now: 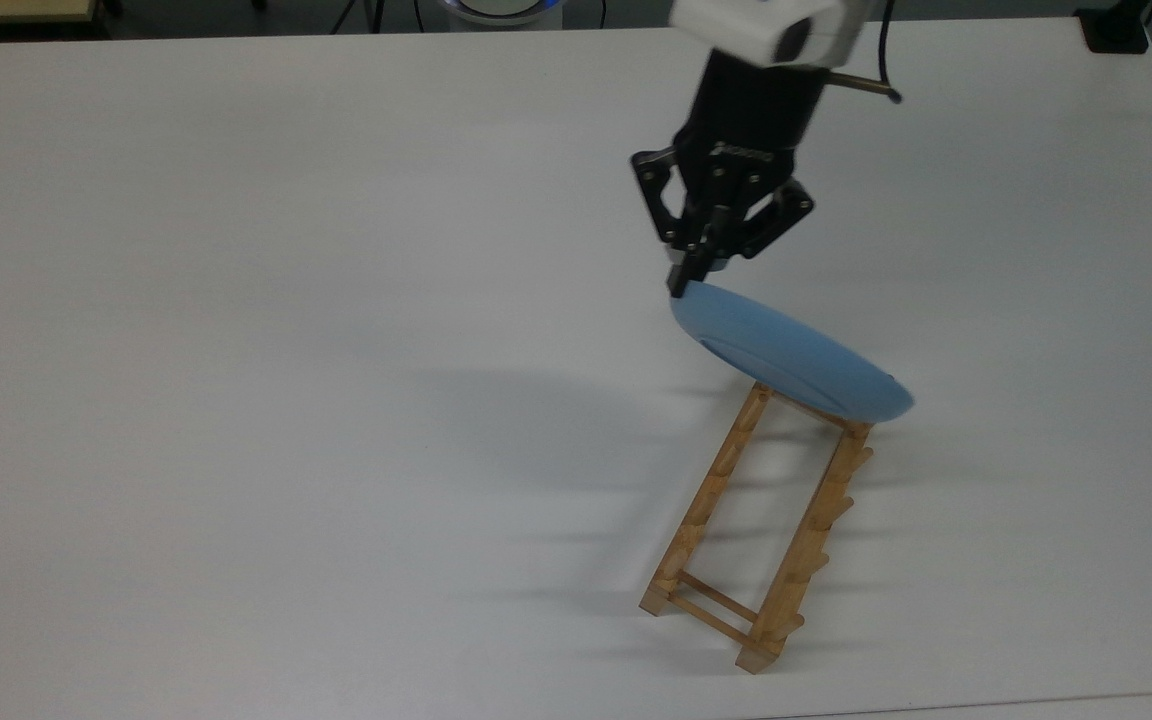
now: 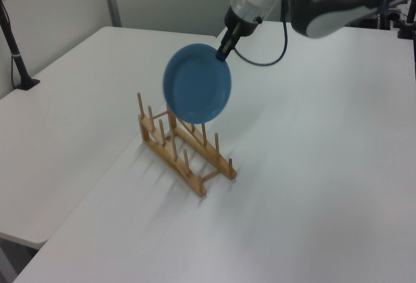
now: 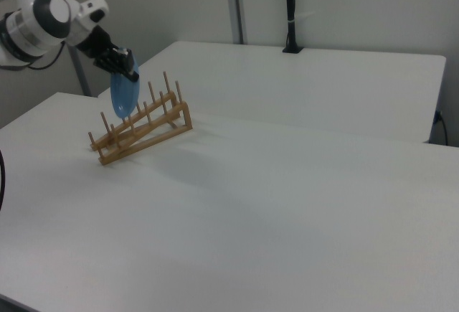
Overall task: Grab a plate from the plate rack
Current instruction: 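Lift the gripped blue plate up and out of the rack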
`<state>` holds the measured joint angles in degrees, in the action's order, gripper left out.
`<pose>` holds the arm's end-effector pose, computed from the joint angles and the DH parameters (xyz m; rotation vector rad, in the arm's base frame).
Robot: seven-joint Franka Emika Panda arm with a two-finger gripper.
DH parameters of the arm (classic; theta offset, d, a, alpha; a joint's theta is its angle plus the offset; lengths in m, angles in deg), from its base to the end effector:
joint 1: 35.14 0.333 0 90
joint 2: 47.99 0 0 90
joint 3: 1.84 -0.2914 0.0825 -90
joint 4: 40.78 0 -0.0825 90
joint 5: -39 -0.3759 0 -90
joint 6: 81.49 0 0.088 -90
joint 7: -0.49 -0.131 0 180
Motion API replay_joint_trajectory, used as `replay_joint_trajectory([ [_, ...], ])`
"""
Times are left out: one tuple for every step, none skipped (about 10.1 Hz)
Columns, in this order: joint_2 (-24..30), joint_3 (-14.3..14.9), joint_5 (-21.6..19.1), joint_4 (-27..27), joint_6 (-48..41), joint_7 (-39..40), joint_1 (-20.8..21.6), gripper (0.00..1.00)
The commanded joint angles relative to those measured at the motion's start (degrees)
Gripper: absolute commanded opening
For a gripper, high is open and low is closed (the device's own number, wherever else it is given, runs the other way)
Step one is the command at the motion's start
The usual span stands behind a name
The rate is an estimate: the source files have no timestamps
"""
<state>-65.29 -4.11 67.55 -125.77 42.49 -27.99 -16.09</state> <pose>0.6467 0.2184 0.5049 2.7912 0.1027 0.7552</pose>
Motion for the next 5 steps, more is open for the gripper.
replay_joint_trajectory([
  [2.1, 0.5, -17.6, -1.6, -10.2, 19.9, -6.6, 0.00],
  [2.3, 0.6, -22.4, -1.6, -16.6, 29.4, -10.4, 0.00],
  [1.7, 0.6, -24.2, -1.8, -24.1, 38.6, -13.4, 0.00],
  [0.7, 0.7, -24.2, -2.9, -28.3, 45.4, -16.0, 0.00],
  [-1.3, 0.7, -23.5, -3.9, -31.1, 51.2, -17.9, 0.00],
])
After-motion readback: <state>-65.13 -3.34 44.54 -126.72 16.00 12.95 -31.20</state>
